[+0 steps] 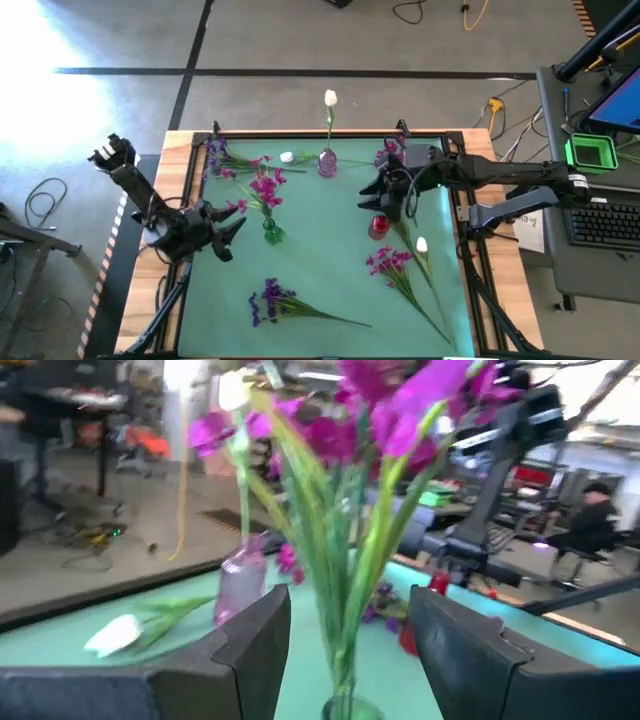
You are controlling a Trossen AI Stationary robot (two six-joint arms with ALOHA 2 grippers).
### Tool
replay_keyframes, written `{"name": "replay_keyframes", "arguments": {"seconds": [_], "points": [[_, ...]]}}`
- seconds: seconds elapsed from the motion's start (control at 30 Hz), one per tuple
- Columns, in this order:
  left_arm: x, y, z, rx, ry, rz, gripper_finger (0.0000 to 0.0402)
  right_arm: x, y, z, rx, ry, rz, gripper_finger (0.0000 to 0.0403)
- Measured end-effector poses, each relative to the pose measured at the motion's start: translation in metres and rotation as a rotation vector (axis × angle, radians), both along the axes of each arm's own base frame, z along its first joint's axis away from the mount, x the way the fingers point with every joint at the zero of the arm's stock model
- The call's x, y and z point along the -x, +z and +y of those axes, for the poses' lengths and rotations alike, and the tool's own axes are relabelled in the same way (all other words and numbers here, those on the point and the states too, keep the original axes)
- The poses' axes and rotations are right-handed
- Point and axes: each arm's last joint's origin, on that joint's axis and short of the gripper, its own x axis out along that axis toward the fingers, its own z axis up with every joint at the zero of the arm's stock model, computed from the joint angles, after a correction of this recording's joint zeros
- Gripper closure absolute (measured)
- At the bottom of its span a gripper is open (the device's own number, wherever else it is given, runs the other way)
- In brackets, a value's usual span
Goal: Sort flowers into vase by color
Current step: Put the bottom violet flowers into the red flower vase
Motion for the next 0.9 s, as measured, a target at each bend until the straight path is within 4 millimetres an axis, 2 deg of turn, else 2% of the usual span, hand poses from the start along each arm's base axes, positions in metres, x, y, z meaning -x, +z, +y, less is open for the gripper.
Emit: {"name": "replay_keyframes", "arguments": {"seconds": [0.07, 0.3, 0.53, 0.67, 0.9], "points": [[0.006, 0.0, -0.005, 0.016, -0.009, 0.011, 0.0209, -0.005, 0.003, 0.009, -0.007, 0.034, 0.034, 0.0158], [0.022, 0.0, -0.021, 0.042, -0.21, -0.013, 0.0209, -0.039, 0.002, 0.049, 0.046, 0.134, 0.14, 0.0158], [0.031, -0.004, -0.03, 0.02, -0.308, -0.001, 0.0209, -0.077, -0.009, 0.085, 0.125, 0.154, 0.218, 0.0158], [0.033, -0.005, -0.034, 0.0, -0.376, -0.007, 0.0209, -0.098, -0.019, 0.105, 0.139, 0.178, 0.239, 0.0158], [0.032, -0.007, -0.038, -0.016, -0.429, -0.014, 0.0209, -0.134, -0.05, 0.125, 0.175, 0.189, 0.303, 0.0158]]}}
